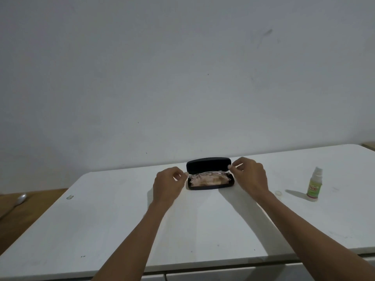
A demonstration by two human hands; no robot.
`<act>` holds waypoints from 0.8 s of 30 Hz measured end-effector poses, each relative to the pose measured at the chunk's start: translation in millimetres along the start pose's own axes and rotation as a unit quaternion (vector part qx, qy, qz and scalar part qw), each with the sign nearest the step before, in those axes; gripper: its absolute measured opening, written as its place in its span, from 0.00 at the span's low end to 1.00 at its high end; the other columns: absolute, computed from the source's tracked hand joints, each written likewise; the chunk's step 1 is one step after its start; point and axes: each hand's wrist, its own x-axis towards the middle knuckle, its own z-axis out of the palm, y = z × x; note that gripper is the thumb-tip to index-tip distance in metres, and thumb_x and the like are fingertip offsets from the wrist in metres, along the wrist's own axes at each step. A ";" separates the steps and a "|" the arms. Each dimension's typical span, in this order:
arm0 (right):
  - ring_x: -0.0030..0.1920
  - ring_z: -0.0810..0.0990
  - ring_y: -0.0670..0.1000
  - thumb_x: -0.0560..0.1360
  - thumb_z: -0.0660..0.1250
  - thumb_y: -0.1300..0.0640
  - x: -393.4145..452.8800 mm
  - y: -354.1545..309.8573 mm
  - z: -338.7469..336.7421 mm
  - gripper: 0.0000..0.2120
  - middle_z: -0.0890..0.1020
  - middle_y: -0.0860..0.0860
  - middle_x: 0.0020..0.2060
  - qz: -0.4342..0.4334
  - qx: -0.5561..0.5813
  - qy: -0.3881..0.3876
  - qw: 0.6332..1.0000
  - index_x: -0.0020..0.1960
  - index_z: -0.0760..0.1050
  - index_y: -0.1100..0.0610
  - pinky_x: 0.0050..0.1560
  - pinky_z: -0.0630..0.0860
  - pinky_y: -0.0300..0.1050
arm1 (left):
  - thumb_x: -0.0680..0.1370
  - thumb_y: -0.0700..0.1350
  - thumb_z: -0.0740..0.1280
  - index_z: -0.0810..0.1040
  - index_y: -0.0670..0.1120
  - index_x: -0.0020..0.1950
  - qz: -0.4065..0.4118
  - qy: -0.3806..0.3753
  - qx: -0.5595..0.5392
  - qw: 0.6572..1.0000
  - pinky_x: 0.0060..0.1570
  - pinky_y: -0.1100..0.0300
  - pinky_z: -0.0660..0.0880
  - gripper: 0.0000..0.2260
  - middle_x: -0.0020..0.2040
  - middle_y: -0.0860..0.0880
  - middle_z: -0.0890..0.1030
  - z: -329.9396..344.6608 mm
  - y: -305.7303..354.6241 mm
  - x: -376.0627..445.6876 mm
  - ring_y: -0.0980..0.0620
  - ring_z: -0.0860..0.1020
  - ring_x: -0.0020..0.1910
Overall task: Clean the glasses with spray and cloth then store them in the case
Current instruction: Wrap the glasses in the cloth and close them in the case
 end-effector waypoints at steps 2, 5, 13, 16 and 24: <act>0.47 0.81 0.52 0.75 0.71 0.43 13.7 -2.8 -1.1 0.12 0.85 0.48 0.43 0.042 0.079 -0.015 0.996 0.54 0.83 0.50 0.48 0.75 0.46 | 0.70 0.63 0.74 0.82 0.56 0.44 -0.092 -0.025 -0.126 0.987 0.39 0.50 0.80 0.12 0.32 0.55 0.79 0.8 8.5 13.4 0.51 0.78 0.34; 0.48 0.79 0.53 0.75 0.71 0.40 33.3 -5.0 -1.7 0.16 0.85 0.49 0.52 0.068 0.138 -0.087 0.984 0.57 0.84 0.48 0.47 0.79 0.49 | 0.72 0.66 0.72 0.83 0.56 0.53 -0.162 -0.109 -0.145 0.970 0.31 0.57 0.76 0.17 0.40 0.50 0.81 -0.1 22.4 33.1 0.50 0.78 0.36; 0.52 0.84 0.55 0.75 0.72 0.41 53.5 -2.9 3.2 0.17 0.85 0.51 0.53 0.106 0.152 -0.197 0.963 0.57 0.84 0.52 0.46 0.78 0.48 | 0.75 0.65 0.68 0.85 0.51 0.49 -0.191 -0.230 -0.147 0.943 0.38 0.58 0.72 0.18 0.45 0.50 0.84 9.6 26.9 48.7 0.50 0.80 0.40; 0.53 0.85 0.55 0.75 0.73 0.42 53.9 -0.2 -0.8 0.14 0.85 0.51 0.52 0.107 0.165 -0.221 0.955 0.53 0.84 0.51 0.46 0.76 0.47 | 0.75 0.64 0.69 0.84 0.52 0.50 -0.196 -0.244 -0.148 0.938 0.43 0.57 0.75 0.17 0.48 0.51 0.85 5.8 26.1 51.3 0.51 0.82 0.43; 0.54 0.81 0.52 0.76 0.74 0.46 45.1 7.8 -7.5 0.09 0.86 0.47 0.53 0.081 0.189 -0.245 0.948 0.51 0.85 0.49 0.49 0.75 0.47 | 0.76 0.55 0.73 0.86 0.48 0.51 -0.175 -0.266 -0.223 0.921 0.46 0.58 0.72 0.12 0.46 0.49 0.86 -1.2 21.1 37.2 0.50 0.80 0.41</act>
